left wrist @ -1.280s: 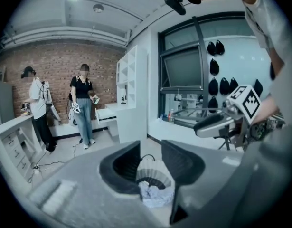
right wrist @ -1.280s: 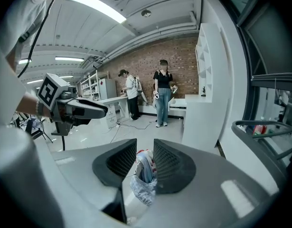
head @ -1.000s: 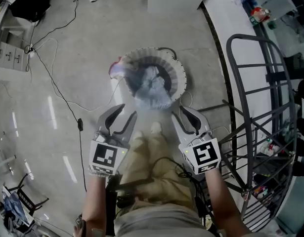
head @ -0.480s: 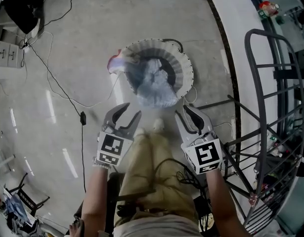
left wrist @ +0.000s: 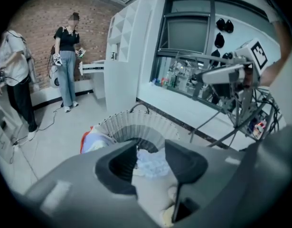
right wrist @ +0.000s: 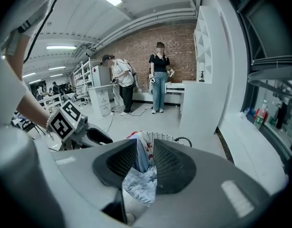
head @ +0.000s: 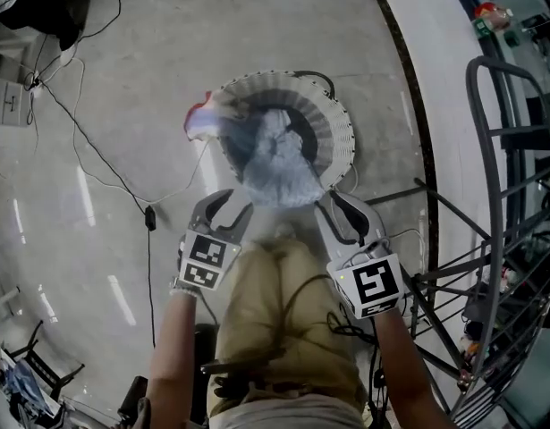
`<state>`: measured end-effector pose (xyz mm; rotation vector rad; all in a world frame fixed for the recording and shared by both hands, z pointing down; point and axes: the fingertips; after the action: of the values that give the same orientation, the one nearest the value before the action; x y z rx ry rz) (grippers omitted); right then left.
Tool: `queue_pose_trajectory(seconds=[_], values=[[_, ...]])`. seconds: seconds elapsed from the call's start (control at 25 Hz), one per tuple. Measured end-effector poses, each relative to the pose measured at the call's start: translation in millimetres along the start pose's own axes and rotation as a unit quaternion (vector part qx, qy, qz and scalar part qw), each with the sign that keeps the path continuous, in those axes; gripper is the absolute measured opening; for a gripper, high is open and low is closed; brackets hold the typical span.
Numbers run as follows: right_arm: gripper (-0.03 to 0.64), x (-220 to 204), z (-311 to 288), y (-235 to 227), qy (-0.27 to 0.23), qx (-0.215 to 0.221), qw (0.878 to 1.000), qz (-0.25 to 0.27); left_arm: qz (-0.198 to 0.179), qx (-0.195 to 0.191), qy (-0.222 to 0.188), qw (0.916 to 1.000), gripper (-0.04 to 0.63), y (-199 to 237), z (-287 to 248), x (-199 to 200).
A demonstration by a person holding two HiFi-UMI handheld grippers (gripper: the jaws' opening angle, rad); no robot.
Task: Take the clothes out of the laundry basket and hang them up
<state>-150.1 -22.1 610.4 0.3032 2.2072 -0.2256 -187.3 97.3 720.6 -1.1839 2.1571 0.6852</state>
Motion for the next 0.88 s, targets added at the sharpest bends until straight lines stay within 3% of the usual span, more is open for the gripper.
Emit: queue_pose_trajectory(seconds=[0.56,0.88], values=[[0.098,-55.6,-66.0,-16.4,-0.01,-0.003,1.0,0.002,0.036,-0.016,0.052,0.9979,0.192,15.3,-88.8,-98.5],[0.098,-71.4,-72.7,-20.3,-0.012,-0.01,1.0,0.008,0.027,-0.037,0.057,0.9973,0.159,3.6,-114.4,-117.7]])
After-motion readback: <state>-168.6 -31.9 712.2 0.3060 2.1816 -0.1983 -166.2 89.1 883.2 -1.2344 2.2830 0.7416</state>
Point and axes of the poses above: the fingertips, and each gripper's own axes: z backward along the fingers, y to its left, x out of its top, and after that the axes turned 4 degrees about y, right-handed
